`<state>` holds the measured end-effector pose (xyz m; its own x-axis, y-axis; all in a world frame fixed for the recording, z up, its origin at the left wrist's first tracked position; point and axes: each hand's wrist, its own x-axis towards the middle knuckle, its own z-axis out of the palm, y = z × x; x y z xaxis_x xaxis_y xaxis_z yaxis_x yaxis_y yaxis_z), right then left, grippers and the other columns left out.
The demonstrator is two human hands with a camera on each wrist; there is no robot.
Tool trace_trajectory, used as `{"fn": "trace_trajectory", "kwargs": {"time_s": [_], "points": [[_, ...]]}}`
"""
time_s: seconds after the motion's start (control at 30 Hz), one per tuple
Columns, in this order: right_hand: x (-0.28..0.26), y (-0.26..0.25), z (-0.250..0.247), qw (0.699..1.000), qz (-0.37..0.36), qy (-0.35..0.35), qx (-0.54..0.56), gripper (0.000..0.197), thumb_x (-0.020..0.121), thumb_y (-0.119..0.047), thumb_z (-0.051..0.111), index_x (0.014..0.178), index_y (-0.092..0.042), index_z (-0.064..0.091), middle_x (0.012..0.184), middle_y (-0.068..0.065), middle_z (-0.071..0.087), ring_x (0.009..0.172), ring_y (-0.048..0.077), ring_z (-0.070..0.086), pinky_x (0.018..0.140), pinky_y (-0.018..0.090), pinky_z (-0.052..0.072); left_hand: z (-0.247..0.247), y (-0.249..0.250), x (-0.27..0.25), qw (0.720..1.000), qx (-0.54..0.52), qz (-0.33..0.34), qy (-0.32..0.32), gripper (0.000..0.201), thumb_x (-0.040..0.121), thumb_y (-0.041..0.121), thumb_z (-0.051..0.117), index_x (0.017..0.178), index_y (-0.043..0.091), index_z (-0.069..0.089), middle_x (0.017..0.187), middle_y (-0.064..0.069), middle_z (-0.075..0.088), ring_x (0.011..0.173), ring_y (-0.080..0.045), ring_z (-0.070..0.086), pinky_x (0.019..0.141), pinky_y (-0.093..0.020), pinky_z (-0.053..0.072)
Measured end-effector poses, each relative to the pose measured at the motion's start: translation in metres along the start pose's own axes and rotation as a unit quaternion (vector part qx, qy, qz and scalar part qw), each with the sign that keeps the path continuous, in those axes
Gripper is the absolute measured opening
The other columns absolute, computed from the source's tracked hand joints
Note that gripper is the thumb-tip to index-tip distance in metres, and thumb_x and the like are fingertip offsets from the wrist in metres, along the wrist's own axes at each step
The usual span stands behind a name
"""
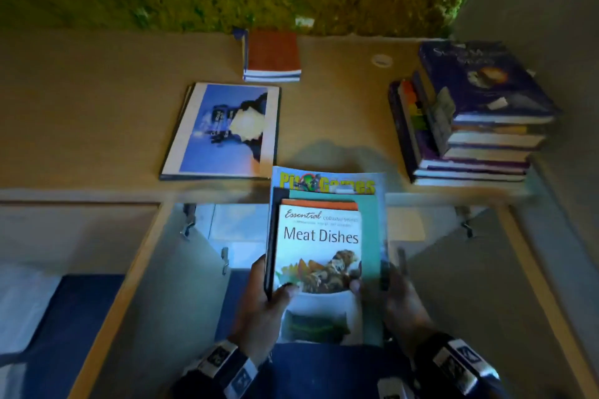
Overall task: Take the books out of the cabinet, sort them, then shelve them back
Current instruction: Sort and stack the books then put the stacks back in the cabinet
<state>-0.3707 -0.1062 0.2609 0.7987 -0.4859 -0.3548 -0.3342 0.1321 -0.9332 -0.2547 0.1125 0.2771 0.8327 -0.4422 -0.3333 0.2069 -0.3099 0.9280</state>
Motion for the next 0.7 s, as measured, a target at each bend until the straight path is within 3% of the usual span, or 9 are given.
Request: {"fn": "trace_trajectory", "kwargs": {"time_s": [0.07, 0.17, 0.23, 0.33, 0.4, 0.47, 0.57, 0.63, 0.7], "points": [[-0.021, 0.027, -0.003, 0.999, 0.035, -0.018, 0.002, 0.034, 0.078, -0.027, 0.087, 0.109, -0.027, 0.073, 0.106, 0.007, 0.078, 0.099, 0.028, 0.074, 0.089, 0.047, 0.061, 0.010, -0.018, -0.032, 1.000, -0.020, -0.023, 0.003, 0.045, 0.092, 0.014, 0.070, 0.120, 0.040, 0.046, 0.100, 0.034, 0.066, 0.099, 0.015, 0.061, 0.073, -0.002, 0.043], [-0.040, 0.055, -0.002, 0.997, 0.057, -0.026, -0.045, 0.044, 0.075, -0.040, 0.087, 0.113, -0.025, 0.071, 0.110, 0.005, 0.077, 0.101, 0.024, 0.075, 0.092, 0.054, 0.059, 0.019, -0.038, -0.059, 0.998, -0.009, -0.059, 0.015, 0.041, 0.092, 0.002, 0.066, 0.111, 0.036, 0.052, 0.088, 0.031, 0.071, 0.089, 0.015, 0.065, 0.078, -0.014, 0.044], [-0.044, 0.068, 0.001, 0.994, 0.082, -0.035, -0.062, 0.044, 0.071, -0.046, 0.086, 0.108, -0.029, 0.071, 0.107, 0.003, 0.077, 0.100, 0.023, 0.075, 0.090, 0.054, 0.060, 0.023, -0.049, -0.066, 0.997, -0.010, -0.067, 0.020, 0.042, 0.092, -0.004, 0.063, 0.103, 0.034, 0.048, 0.072, 0.031, 0.066, 0.071, 0.022, 0.061, 0.066, -0.001, 0.041], [-0.037, 0.081, 0.011, 0.990, 0.105, -0.033, -0.093, 0.039, 0.065, -0.048, 0.084, 0.098, -0.035, 0.070, 0.099, 0.004, 0.077, 0.093, 0.025, 0.075, 0.084, 0.055, 0.061, 0.021, -0.061, -0.064, 0.996, 0.013, -0.083, 0.039, 0.041, 0.093, 0.000, 0.065, 0.107, 0.031, 0.043, 0.089, 0.028, 0.050, 0.074, 0.015, 0.052, 0.062, 0.003, 0.040], [-0.023, 0.088, 0.019, 0.989, 0.107, -0.022, -0.104, 0.039, 0.062, -0.048, 0.083, 0.096, -0.034, 0.069, 0.097, 0.005, 0.076, 0.092, 0.027, 0.074, 0.084, 0.056, 0.061, 0.014, -0.081, -0.047, 0.992, 0.046, -0.101, 0.051, 0.037, 0.091, 0.008, 0.069, 0.106, 0.038, 0.052, 0.098, 0.023, 0.061, 0.090, 0.002, 0.062, 0.080, -0.014, 0.050], [-0.003, 0.091, 0.029, 0.985, 0.104, -0.031, -0.131, 0.034, 0.067, -0.040, 0.079, 0.097, -0.027, 0.068, 0.097, 0.006, 0.076, 0.091, 0.026, 0.074, 0.084, 0.055, 0.061, 0.006, -0.097, -0.024, 0.991, 0.076, -0.094, 0.054, 0.034, 0.087, 0.016, 0.073, 0.112, 0.035, 0.060, 0.104, 0.013, 0.070, 0.099, -0.014, 0.068, 0.081, -0.027, 0.052], [0.039, 0.097, 0.049, 0.981, 0.101, -0.059, -0.155, 0.028, 0.077, -0.029, 0.074, 0.101, -0.017, 0.068, 0.097, 0.008, 0.076, 0.091, 0.025, 0.074, 0.082, 0.051, 0.063, -0.007, -0.113, 0.021, 0.988, 0.104, -0.095, 0.064, 0.028, 0.087, 0.016, 0.073, 0.108, 0.029, 0.061, 0.095, 0.003, 0.069, 0.090, -0.021, 0.066, 0.083, -0.036, 0.054], [0.082, 0.108, 0.064, 0.976, 0.086, -0.069, -0.186, 0.035, 0.074, -0.031, 0.075, 0.102, -0.011, 0.067, 0.095, 0.011, 0.075, 0.087, 0.028, 0.074, 0.079, 0.049, 0.063, -0.019, -0.124, 0.062, 0.984, 0.138, -0.087, 0.073, 0.029, 0.086, 0.024, 0.074, 0.108, 0.035, 0.060, 0.095, 0.002, 0.069, 0.092, -0.023, 0.066, 0.088, -0.042, 0.054], [0.136, 0.124, 0.083, 0.975, 0.076, -0.072, -0.194, 0.056, 0.061, -0.043, 0.075, 0.105, -0.010, 0.065, 0.095, 0.011, 0.075, 0.086, 0.028, 0.074, 0.076, 0.051, 0.064, -0.032, -0.136, 0.105, 0.978, 0.176, -0.063, 0.088, 0.032, 0.085, 0.031, 0.073, 0.114, 0.035, 0.059, 0.104, 0.008, 0.068, 0.099, -0.025, 0.066, 0.088, -0.038, 0.053]]}}
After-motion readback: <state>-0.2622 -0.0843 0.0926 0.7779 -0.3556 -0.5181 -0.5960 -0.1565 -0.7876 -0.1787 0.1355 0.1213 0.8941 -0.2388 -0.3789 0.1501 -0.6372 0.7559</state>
